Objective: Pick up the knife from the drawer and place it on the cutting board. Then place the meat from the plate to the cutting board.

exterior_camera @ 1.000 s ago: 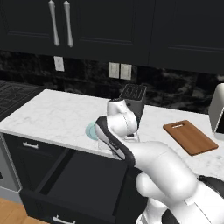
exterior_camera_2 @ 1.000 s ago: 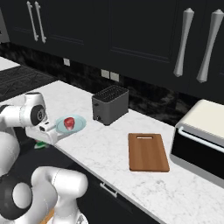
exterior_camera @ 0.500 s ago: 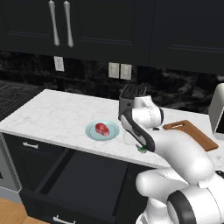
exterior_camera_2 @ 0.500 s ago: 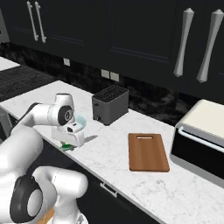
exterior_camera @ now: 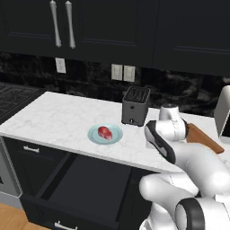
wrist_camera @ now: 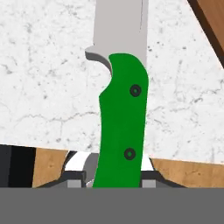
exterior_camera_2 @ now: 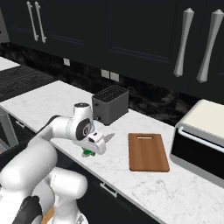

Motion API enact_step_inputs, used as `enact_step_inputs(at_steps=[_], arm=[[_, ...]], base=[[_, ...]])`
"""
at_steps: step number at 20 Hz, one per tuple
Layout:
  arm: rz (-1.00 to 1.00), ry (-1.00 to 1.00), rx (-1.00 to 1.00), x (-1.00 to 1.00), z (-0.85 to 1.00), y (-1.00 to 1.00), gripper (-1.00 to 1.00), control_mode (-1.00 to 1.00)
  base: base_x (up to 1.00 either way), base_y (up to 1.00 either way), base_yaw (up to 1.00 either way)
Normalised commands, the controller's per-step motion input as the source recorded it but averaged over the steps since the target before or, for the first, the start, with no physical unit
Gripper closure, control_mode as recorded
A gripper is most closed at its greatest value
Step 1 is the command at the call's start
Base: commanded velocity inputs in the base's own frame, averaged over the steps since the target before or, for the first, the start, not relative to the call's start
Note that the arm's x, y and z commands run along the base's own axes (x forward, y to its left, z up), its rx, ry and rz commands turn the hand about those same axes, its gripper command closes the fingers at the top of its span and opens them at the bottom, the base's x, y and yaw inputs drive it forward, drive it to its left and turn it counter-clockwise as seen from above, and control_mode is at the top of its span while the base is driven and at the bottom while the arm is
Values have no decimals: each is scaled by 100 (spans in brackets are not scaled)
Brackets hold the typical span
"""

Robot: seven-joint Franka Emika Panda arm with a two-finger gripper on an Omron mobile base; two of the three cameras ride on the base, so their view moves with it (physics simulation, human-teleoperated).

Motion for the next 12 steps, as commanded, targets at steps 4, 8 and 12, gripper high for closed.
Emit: enact_step_inputs(at_steps=[4, 8, 12], arm=[[9, -12, 0, 41, 0, -96, 100, -100], [3, 2, 0, 53, 0, -69, 100, -100], [1, 12, 0, 63, 0, -63, 100, -100]], base=[[0, 0, 0], [0, 0, 0], [0, 0, 0]])
